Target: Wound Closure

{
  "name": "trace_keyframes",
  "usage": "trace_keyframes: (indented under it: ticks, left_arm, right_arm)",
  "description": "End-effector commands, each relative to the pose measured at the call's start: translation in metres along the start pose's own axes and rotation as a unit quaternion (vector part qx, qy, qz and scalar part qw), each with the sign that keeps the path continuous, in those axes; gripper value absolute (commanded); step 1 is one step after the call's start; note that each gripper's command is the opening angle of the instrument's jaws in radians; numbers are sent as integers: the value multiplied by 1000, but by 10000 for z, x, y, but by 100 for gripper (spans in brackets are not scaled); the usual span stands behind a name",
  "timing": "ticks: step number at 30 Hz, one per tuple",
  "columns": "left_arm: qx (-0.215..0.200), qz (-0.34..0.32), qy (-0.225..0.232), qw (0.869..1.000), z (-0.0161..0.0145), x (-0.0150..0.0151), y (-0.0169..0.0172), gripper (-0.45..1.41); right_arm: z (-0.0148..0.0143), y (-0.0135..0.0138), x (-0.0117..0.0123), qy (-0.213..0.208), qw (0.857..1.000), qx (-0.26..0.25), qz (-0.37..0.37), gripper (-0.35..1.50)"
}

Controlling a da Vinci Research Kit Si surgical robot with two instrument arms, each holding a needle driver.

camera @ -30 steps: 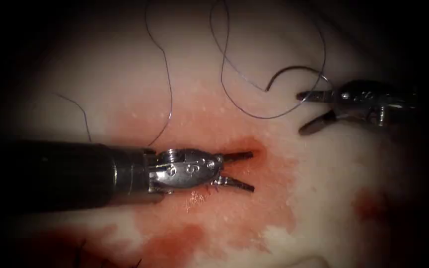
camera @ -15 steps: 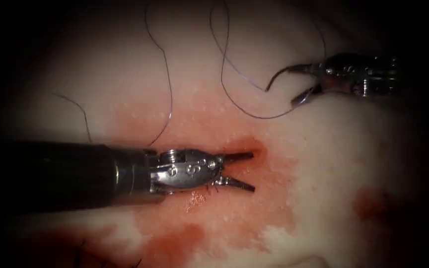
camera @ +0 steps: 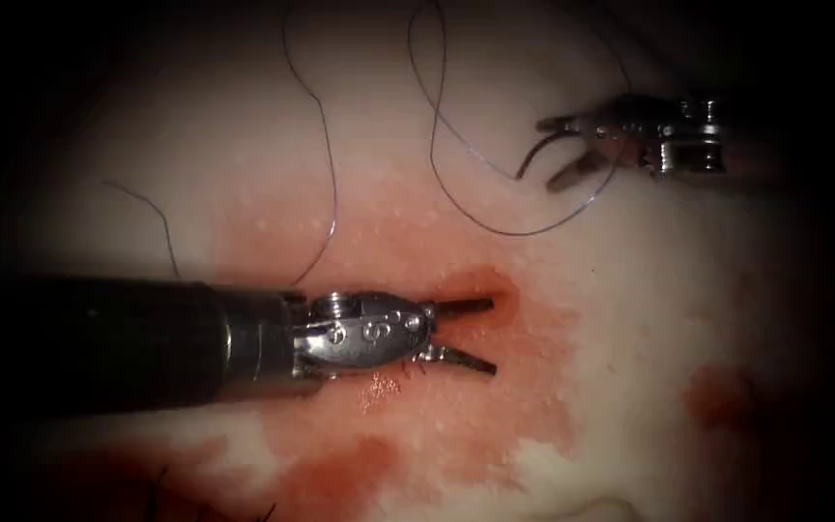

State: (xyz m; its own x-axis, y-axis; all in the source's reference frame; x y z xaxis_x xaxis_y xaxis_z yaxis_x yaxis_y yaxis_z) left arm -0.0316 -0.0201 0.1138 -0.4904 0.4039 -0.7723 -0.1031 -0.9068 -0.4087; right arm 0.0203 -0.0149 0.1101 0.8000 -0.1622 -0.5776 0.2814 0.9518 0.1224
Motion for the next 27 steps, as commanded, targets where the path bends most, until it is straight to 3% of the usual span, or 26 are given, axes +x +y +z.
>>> trace_keyframes:
  ticks: [1, 5, 7, 8, 9, 10, 11, 14, 18, 22, 24, 27]
  left_arm:
    - [-1, 1, 0, 1000, 7, -2, -1, 52]
    - [-1, 1, 0, 1000, 7, -2, -1, 52]
    - [-1, 1, 0, 1000, 8, -2, -1, 52]
    - [-1, 1, 0, 1000, 8, -2, -1, 52]
    - [-1, 1, 0, 1000, 8, -3, -1, 52]
    - [-1, 1, 0, 1000, 8, -3, -1, 52]
    - [-2, 2, 0, 1000, 8, -3, -1, 52]
    - [-2, 2, 1, 1000, 8, -3, 0, 52]
    - [-2, 2, 1, 1000, 8, -3, 0, 52]
    - [-2, 2, 1, 1000, 8, -3, 0, 52]
    - [-2, 2, 1, 1000, 8, -3, -1, 52]
    - [-3, -19, -1, 1000, 9, -2, -3, 51]
  right_arm:
    - [9, 5, 6, 0, 1000, 2, -1, 120]
    - [12, 8, 10, 2, 1000, 6, 1, 120]
    - [14, 10, 12, 5, 1000, 12, 2, 115]
    - [15, 11, 13, 9, 1000, 19, 2, 103]
    - [16, 12, 13, 17, 999, 35, 0, 29]
    - [16, 12, 13, 17, 999, 35, 0, 29]
    - [15, 13, 12, 18, 999, 36, -2, -20]
    - [15, 16, 9, 15, 999, 31, -8, -35]
    - [11, 17, 3, -21, 1000, 15, -13, -35]
    - [-2, 15, -1, -28, 999, -2, 16, -35]
    - [-7, 13, -1, -24, 999, -8, 30, -35]
    - [-28, 9, 3, 14, 996, -37, 80, -35]
